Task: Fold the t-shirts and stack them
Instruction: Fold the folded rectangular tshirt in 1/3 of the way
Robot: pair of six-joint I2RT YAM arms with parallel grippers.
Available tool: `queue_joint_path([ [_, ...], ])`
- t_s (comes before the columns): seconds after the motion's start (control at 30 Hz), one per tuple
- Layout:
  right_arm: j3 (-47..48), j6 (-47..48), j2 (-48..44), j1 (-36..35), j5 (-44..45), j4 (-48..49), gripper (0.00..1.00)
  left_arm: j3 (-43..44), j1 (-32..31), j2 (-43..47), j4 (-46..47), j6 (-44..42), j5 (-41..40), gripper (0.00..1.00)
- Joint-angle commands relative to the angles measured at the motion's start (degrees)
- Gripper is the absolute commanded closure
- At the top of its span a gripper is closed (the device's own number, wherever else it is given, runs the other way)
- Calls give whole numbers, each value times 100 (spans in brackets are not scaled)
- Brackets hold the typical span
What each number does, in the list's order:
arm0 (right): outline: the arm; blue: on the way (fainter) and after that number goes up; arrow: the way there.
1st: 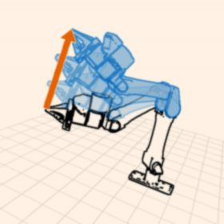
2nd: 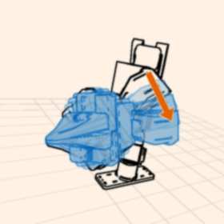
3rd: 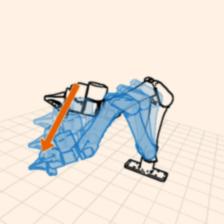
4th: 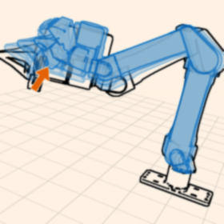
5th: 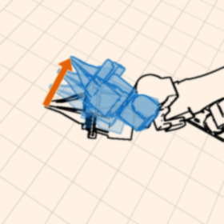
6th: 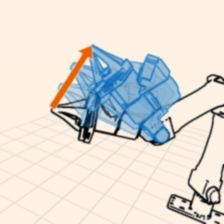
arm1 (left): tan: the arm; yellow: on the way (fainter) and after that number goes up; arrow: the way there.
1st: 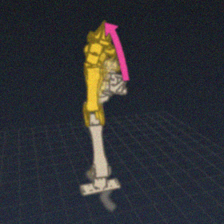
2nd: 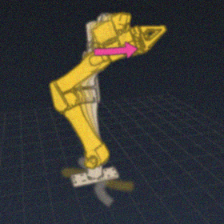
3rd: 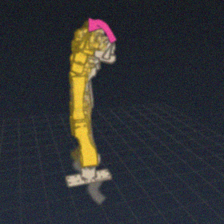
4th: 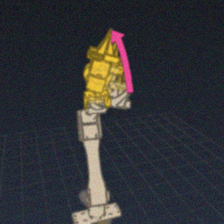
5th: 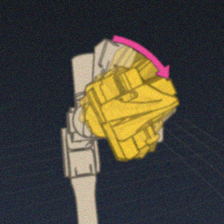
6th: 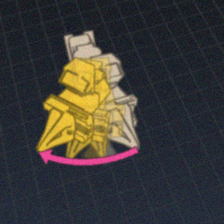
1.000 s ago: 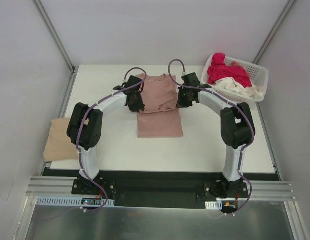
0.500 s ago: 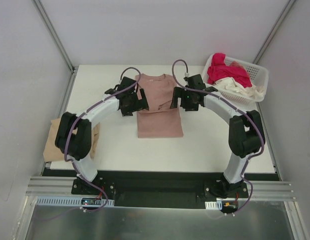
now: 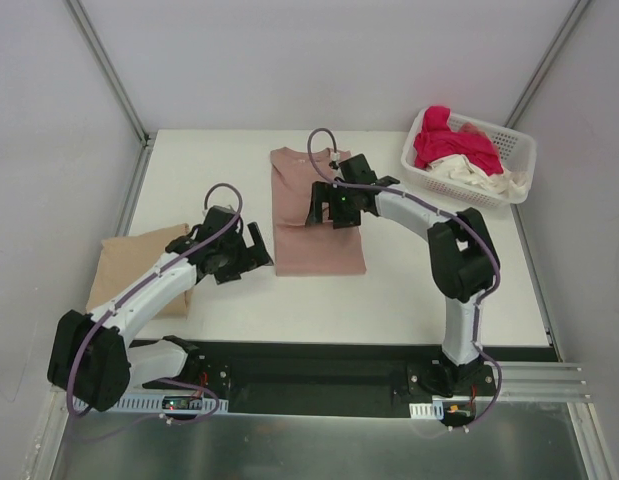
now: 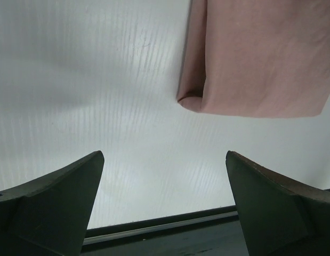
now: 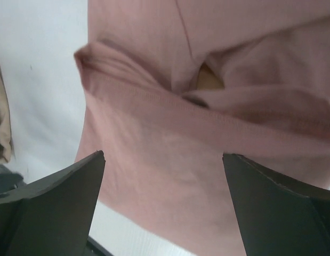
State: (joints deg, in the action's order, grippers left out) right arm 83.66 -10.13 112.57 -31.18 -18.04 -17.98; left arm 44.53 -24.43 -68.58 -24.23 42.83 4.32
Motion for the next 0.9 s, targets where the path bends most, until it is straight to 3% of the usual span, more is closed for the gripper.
queue_joint_path([
  [0.0, 1037, -59, 719, 24, 239, 93, 3, -322, -53, 582, -12, 296, 69, 1],
  [0.2, 2549, 81, 1582, 77, 1056, -197, 3, -279, -54, 679, -3, 279, 218, 1],
  [0.33, 2666, 204, 1356, 103, 1180, -443, 3, -86, -80, 547, 164, 217, 491, 1],
  [0.47, 1472, 161, -72, 121, 1347, -277, 3, 143, -237, 197, 681, 217, 876, 1],
  [0.5, 764, 108, -365, 138, 1330, -233, 3, 265, -282, 100, 839, 217, 982, 1],
  [0.67, -1086, -592, -1868, 165, 84, 250, 3, 723, -554, -891, 1605, 182, 1545, 1],
  [0.87, -2606, -1263, -2345, 147, -946, 1076, 3, 978, -853, -1868, 2053, 173, 1783, 1],
])
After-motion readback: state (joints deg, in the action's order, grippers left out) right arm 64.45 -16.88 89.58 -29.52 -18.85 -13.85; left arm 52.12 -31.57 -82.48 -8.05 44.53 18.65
